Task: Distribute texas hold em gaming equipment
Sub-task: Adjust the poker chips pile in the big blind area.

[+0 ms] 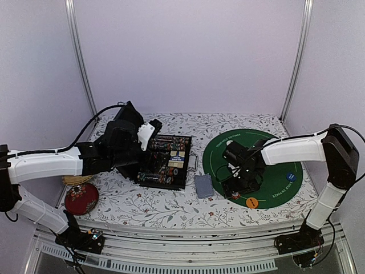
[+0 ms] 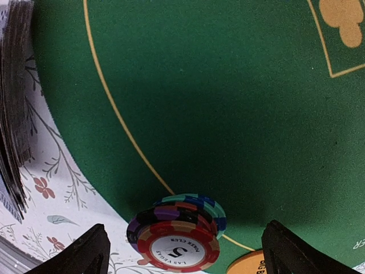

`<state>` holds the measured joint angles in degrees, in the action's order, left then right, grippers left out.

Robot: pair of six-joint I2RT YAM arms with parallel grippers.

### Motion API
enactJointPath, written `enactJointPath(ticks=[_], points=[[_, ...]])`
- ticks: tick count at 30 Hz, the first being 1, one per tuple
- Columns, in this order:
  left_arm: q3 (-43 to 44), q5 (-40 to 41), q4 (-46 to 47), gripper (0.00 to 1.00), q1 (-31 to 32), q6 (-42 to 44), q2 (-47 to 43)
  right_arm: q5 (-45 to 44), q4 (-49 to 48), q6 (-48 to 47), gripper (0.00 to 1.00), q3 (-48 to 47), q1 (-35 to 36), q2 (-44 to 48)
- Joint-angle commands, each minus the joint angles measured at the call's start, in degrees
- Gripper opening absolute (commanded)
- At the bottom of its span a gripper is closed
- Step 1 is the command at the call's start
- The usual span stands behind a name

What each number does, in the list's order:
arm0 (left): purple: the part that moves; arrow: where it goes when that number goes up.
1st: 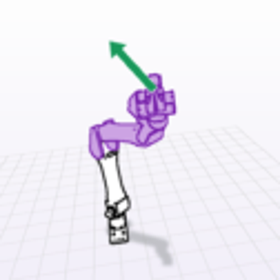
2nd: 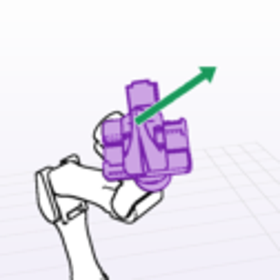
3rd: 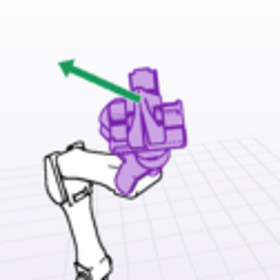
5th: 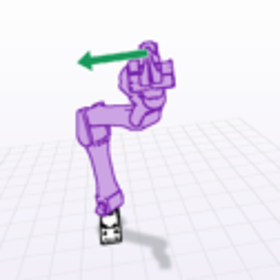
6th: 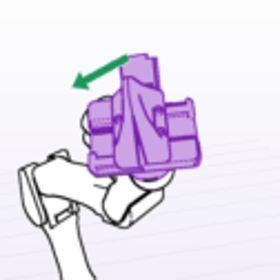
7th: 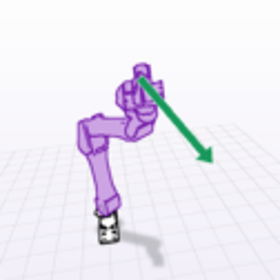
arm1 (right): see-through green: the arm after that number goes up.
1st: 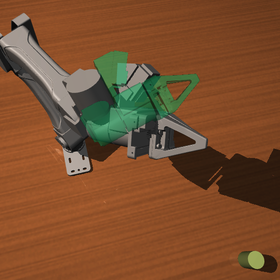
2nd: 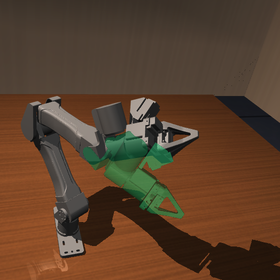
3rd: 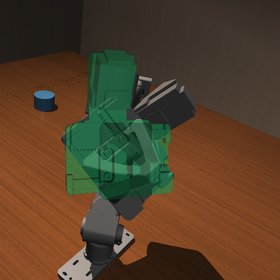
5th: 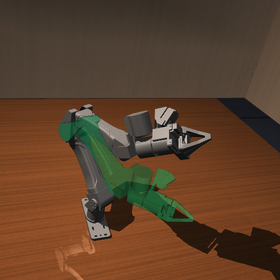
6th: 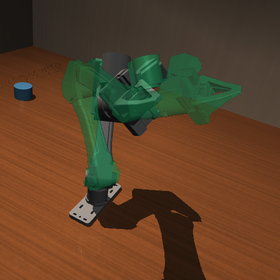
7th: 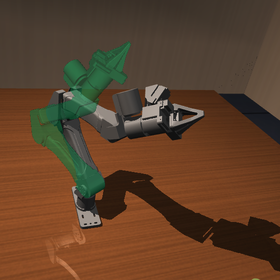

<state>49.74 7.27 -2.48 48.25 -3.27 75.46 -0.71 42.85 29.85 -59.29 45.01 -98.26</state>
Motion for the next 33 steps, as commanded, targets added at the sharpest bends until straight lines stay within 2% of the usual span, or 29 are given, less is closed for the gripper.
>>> enactJointPath(ticks=[1,6,10,20,22,26,33], points=[[-1.4,-0.3,1.4,0.98,-0.5,-0.1,0.4,-2.2,1.1,0.6,0.90,-2.9,1.7,-2.1],[-1.2,-0.3,1.6,0.98,-0.6,0.2,1.1,-3.3,0.7,-0.1,0.81,-2.5,2.2,-5.1],[-0.8,0.1,1.3,0.98,-0.6,0.6,1.4,-3.8,1.5,-0.2,0.64,-2.3,2.2,-6.1],[-0.2,0.1,1.1,0.98,-0.6,1.1,1.5,-4.3,2.8,0.0,0.31,0.7,2.1,-4.1],[0.1,0.2,0.9,0.98,-0.7,1.2,1.7,-4.7,3.0,-0.3,0.28,0.8,2.2,-4.1],[0.2,0.0,0.9,0.98,-0.7,1.2,1.9,-5.2,3.4,-0.6,0.34,0.0,2.1,-4.7],[0.8,-0.8,-0.5,0.98,-0.8,0.6,2.1,-6.5,5.9,-2.3,0.96,-4.3,2.1,-2.6]])
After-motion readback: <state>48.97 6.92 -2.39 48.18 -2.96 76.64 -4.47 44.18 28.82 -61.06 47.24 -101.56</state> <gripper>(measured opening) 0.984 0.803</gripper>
